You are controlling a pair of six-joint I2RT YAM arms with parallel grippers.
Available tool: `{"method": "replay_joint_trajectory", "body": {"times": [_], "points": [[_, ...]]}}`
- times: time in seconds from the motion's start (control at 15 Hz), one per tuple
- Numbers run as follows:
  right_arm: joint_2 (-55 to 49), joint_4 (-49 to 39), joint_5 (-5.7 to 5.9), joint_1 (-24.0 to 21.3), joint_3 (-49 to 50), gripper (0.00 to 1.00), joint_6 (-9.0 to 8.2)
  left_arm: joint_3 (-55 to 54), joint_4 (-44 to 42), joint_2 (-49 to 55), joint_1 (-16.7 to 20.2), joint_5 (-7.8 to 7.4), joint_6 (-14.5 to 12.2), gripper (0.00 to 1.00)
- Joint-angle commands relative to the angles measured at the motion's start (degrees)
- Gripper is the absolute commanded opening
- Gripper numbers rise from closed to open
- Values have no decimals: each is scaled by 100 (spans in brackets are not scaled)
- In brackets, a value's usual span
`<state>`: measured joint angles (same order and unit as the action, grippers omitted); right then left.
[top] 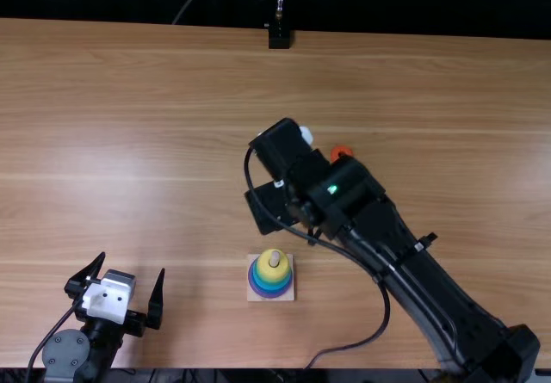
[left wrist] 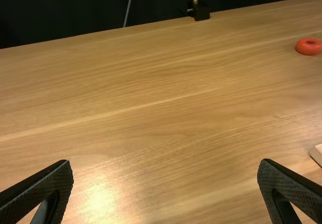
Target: Build the Hanoi tower: stack the rings onto the peg from bottom to top in this color order: purple, dark blue, light blue, dark green, light green, yellow, orange.
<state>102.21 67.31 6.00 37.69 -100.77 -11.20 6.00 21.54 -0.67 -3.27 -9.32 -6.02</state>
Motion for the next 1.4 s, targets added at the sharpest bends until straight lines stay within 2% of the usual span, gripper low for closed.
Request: {"method": "replay_joint_trajectory", "body": {"times": [0.0,0.2,0.4,0.53,0.67,1.0,1.07,1.13,1.2,1.27,1.33], "points": [[422,-6,75,-350,-48,100,-8,-600,451,67,37,-59,-83,100],[932,-6,64,-1106,-329,100,-72,-600,451,67,37,-59,-83,100],[1494,4,43,-1563,-813,100,-103,-600,451,67,37,-59,-83,100],[1776,-6,-20,-1686,-936,100,-82,-600,451,67,37,-59,-83,100],[2066,-17,-30,-1792,-962,100,-72,-600,451,67,37,-59,-83,100],[3050,-48,-52,-2205,-1902,100,-61,-600,451,67,37,-59,-83,100],[3182,-48,-104,-2249,-2008,99,-61,-600,451,67,37,-59,-83,100],[3270,-48,-326,-2301,-2078,97,-72,-600,451,67,37,-59,-83,100],[3323,-59,-642,-2363,-2122,97,-82,-600,451,67,37,-59,-83,100],[3384,-48,-906,-2433,-2157,97,-82,-600,451,67,37,-59,-83,100],[3428,-48,-948,-2451,-2157,97,-93,-600,451,67,37,-59,-83,100]]}}
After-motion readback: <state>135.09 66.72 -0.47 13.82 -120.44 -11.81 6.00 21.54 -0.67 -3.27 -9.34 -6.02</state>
